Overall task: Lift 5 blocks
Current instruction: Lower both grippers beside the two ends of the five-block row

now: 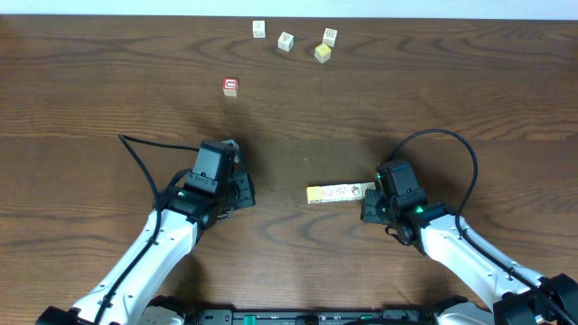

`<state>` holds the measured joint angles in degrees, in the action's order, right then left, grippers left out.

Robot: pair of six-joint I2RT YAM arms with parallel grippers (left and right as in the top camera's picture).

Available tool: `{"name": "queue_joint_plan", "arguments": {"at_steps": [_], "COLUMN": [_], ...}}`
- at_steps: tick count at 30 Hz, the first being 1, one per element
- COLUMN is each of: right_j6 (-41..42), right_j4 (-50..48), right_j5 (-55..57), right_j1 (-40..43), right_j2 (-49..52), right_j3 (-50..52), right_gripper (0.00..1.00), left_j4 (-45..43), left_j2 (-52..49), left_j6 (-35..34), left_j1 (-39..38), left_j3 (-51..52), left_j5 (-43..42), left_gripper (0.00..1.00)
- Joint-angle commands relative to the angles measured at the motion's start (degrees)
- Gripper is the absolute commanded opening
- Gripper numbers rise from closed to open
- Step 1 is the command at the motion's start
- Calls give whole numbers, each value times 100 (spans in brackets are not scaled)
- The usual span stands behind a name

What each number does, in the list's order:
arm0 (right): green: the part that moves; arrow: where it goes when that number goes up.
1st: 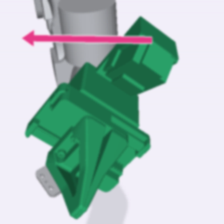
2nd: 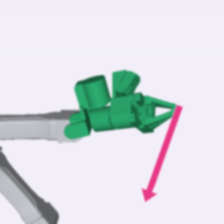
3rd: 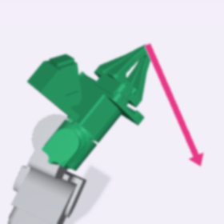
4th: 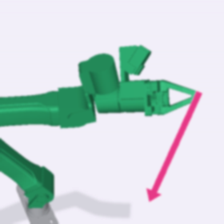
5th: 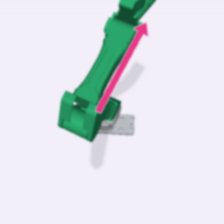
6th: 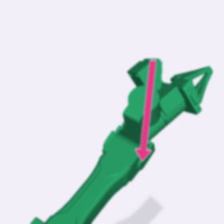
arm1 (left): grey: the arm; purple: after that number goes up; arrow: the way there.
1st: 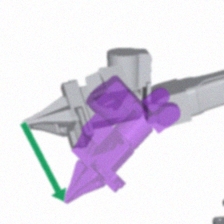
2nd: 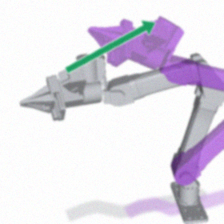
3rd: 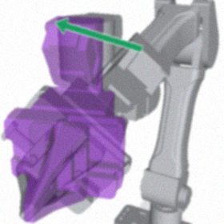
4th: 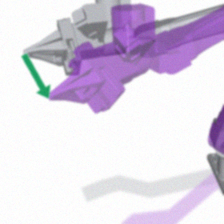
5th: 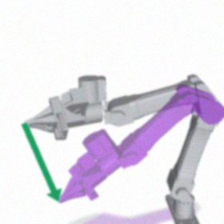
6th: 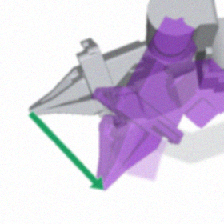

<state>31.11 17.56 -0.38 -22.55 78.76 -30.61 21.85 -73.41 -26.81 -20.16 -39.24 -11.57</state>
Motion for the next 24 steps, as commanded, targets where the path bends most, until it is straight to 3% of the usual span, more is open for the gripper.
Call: {"name": "queue_joint_plan", "arguments": {"at_steps": [1, 11, 24], "right_j6": [358, 717, 133], "right_j4": [203, 345, -144], "right_j5": [461, 1117, 1185], "right_j1": [-116, -111, -103], "right_j2": [24, 22, 22], "right_j3": [-7, -11, -13], "right_gripper": [1, 1, 1], "left_j4": [-13, -13, -15], "left_j2": [-22, -22, -22], "left_j6": [-9, -9, -9], "left_j1": [-17, -17, -17], "left_j3": [-94, -94, -94], "left_j5": [116, 116, 116], "left_gripper": [7, 7, 7]}}
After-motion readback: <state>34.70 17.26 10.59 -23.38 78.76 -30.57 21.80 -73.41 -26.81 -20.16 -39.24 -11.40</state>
